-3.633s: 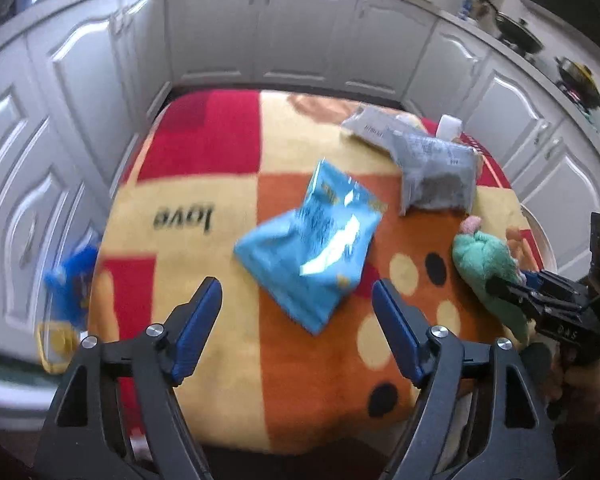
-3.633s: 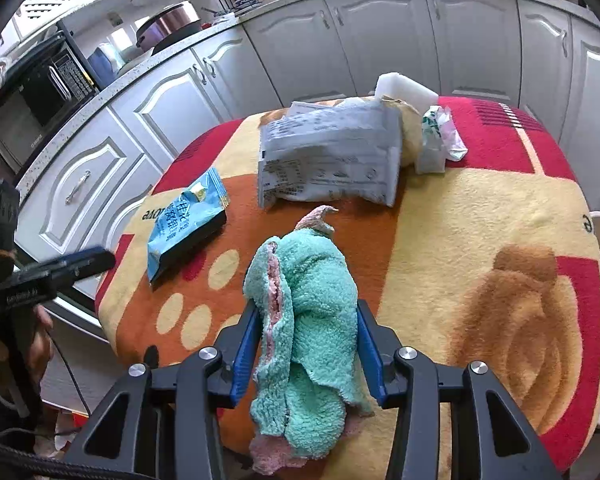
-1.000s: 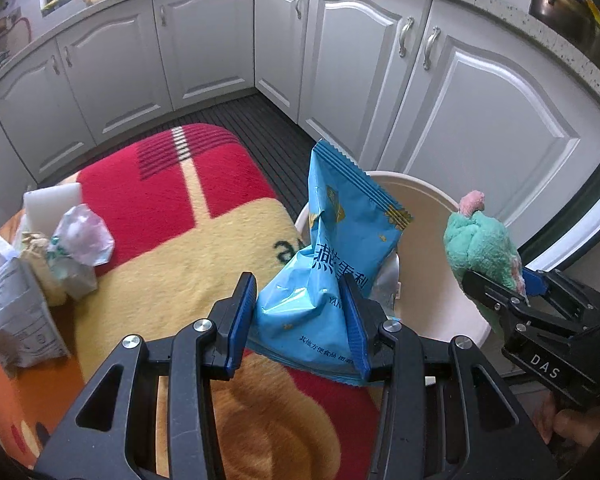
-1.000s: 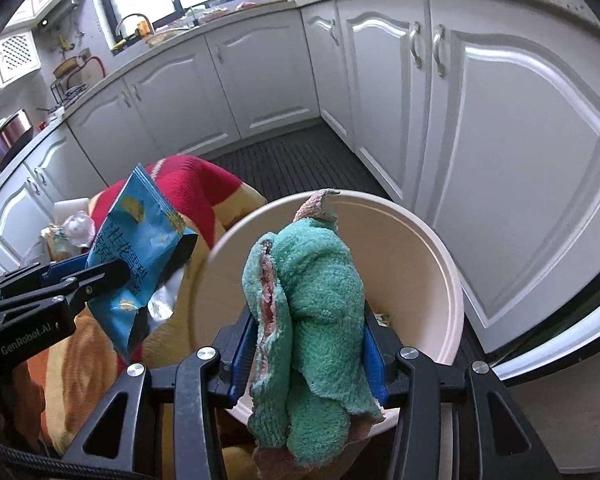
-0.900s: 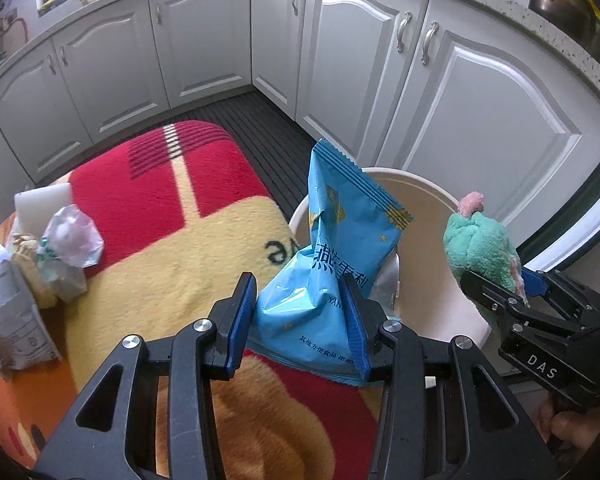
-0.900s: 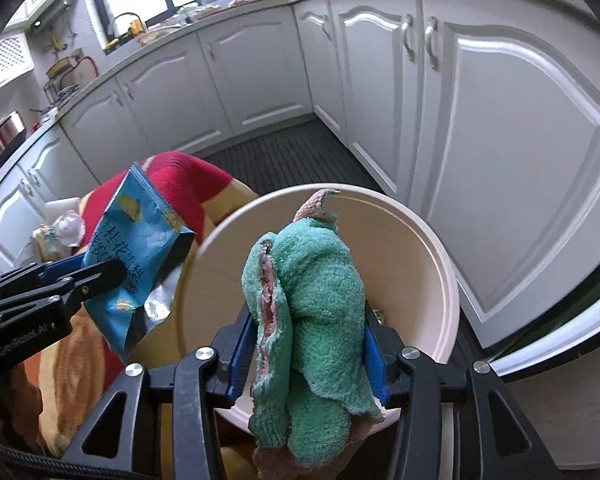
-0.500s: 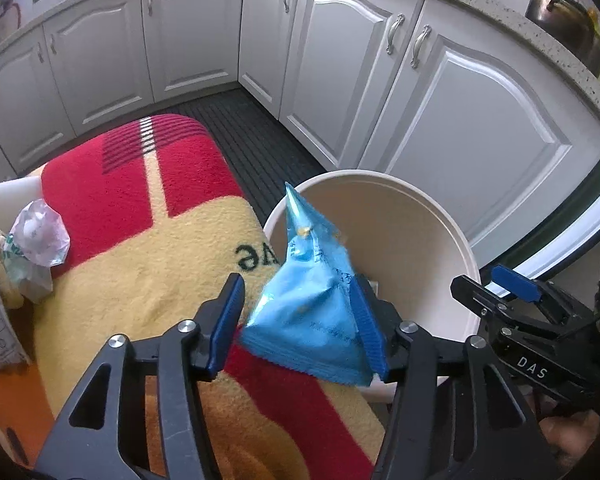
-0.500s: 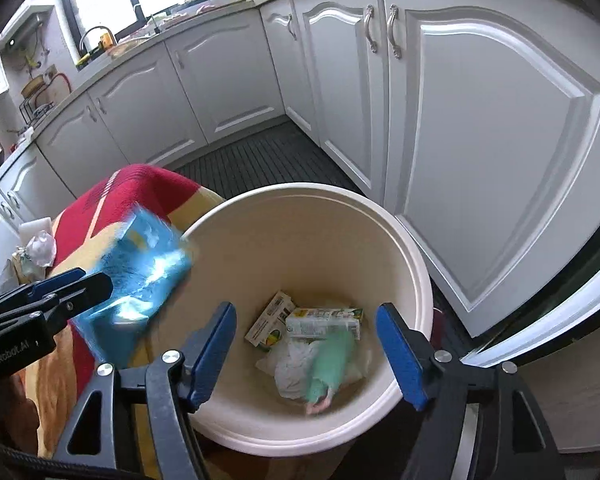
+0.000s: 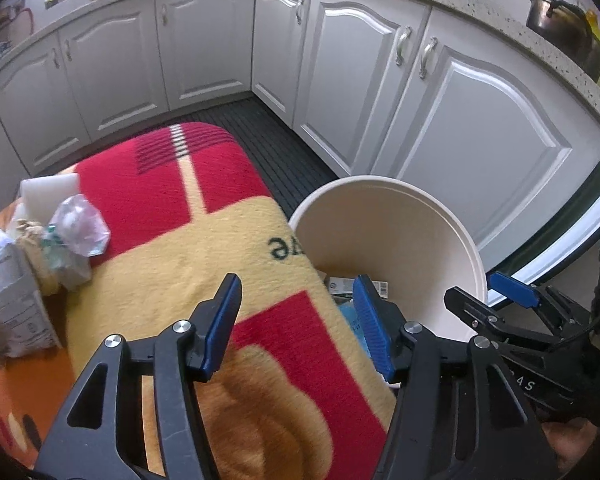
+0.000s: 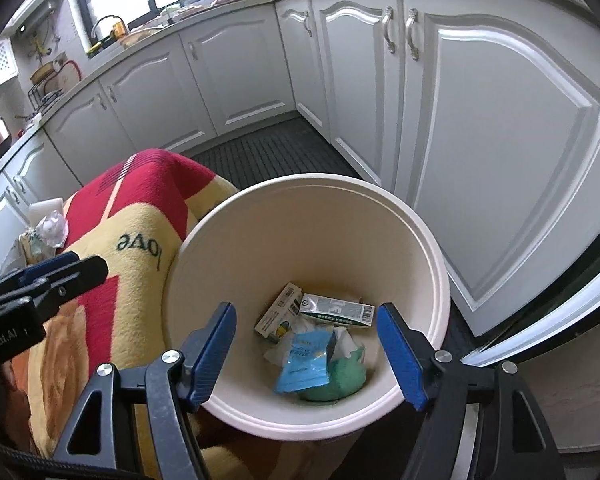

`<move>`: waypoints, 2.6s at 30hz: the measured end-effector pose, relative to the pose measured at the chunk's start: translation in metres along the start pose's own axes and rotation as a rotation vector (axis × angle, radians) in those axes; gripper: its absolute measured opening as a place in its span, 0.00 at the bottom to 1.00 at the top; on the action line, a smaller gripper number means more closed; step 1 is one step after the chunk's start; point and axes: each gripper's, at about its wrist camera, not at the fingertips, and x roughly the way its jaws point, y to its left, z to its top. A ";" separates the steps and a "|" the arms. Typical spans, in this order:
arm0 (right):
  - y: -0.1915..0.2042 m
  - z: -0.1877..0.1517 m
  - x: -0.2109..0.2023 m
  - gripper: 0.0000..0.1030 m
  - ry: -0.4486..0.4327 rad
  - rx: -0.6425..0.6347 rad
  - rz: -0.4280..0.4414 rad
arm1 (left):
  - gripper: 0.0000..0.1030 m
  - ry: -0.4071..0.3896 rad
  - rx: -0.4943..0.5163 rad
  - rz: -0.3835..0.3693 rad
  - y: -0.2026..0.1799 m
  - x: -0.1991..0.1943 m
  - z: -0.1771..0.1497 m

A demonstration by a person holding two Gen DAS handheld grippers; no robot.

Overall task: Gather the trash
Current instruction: 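Move both tools back over the table toward the remaining trash, then grasp the silver snack bag with the left tool while the right tool grasps the clear plastic wrapper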

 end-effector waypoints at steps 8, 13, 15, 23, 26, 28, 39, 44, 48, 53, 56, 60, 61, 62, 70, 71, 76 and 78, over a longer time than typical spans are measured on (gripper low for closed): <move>0.027 -0.003 -0.008 0.72 -0.010 -0.037 0.025 | 0.55 -0.056 0.005 0.106 0.024 -0.026 -0.011; 0.051 -0.005 -0.011 0.72 -0.009 -0.069 0.051 | 0.55 -0.073 -0.025 0.147 0.049 -0.043 -0.020; 0.062 -0.006 -0.012 0.73 -0.007 -0.084 0.059 | 0.55 -0.073 -0.039 0.157 0.059 -0.048 -0.024; 0.119 -0.010 -0.010 0.73 0.008 -0.173 0.113 | 0.55 -0.081 -0.134 0.168 0.103 -0.069 -0.041; 0.137 -0.011 -0.008 0.73 0.012 -0.206 0.126 | 0.55 -0.085 -0.154 0.185 0.117 -0.076 -0.048; 0.152 -0.012 -0.007 0.74 0.017 -0.227 0.138 | 0.55 -0.083 -0.168 0.197 0.128 -0.079 -0.051; 0.197 -0.014 0.002 0.74 0.040 -0.291 0.172 | 0.55 -0.086 -0.235 0.234 0.169 -0.090 -0.065; 0.210 -0.015 0.006 0.74 0.049 -0.313 0.177 | 0.55 -0.069 -0.252 0.249 0.183 -0.086 -0.068; 0.217 -0.014 0.011 0.74 0.061 -0.311 0.191 | 0.55 -0.066 -0.264 0.240 0.193 -0.088 -0.070; 0.225 -0.009 0.014 0.75 0.068 -0.309 0.223 | 0.67 -0.070 -0.302 0.149 0.223 -0.094 -0.074; 0.231 -0.006 0.017 0.78 0.066 -0.318 0.233 | 0.71 -0.085 -0.338 0.114 0.245 -0.096 -0.072; 0.234 0.000 0.024 0.78 0.080 -0.312 0.259 | 0.75 -0.096 -0.311 0.066 0.263 -0.092 -0.060; 0.235 0.002 0.026 0.78 0.086 -0.311 0.265 | 0.75 -0.108 -0.284 0.053 0.265 -0.092 -0.055; 0.235 0.004 0.028 0.78 0.089 -0.312 0.266 | 0.76 -0.114 -0.269 0.051 0.265 -0.093 -0.052; 0.230 0.019 0.040 0.78 0.094 -0.296 0.247 | 0.81 -0.036 -0.145 -0.024 0.265 -0.065 0.001; 0.229 0.022 0.041 0.78 0.094 -0.291 0.248 | 0.81 -0.007 -0.142 -0.037 0.264 -0.059 0.001; 0.230 0.036 0.044 0.78 0.075 -0.280 0.264 | 0.81 0.095 -0.102 -0.089 0.255 -0.056 -0.027; 0.235 0.042 0.048 0.78 0.075 -0.282 0.287 | 0.81 0.113 -0.072 -0.085 0.249 -0.064 -0.040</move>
